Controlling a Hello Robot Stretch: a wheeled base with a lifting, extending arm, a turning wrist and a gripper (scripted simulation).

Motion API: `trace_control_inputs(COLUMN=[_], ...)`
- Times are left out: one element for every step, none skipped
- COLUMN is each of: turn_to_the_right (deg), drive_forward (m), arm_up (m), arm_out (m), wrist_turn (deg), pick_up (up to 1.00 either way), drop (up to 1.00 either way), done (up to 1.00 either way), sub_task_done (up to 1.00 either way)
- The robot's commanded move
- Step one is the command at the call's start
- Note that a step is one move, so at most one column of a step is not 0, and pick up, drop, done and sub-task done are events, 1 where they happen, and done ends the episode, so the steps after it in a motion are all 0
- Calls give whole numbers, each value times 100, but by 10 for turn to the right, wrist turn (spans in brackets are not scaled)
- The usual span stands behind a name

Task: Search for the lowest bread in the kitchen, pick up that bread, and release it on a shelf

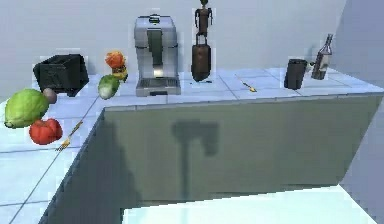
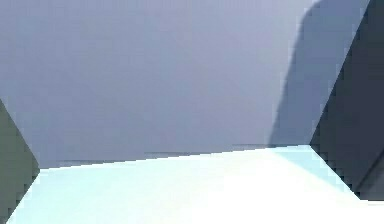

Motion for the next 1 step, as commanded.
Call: trace_control_inputs(turn_to_the_right=[0], drive_forward=[10], arm_up=[0], arm_out=[0], wrist_turn=[0], pick_up=[0], drop=[0], done=[0], sub_task_done=[0])
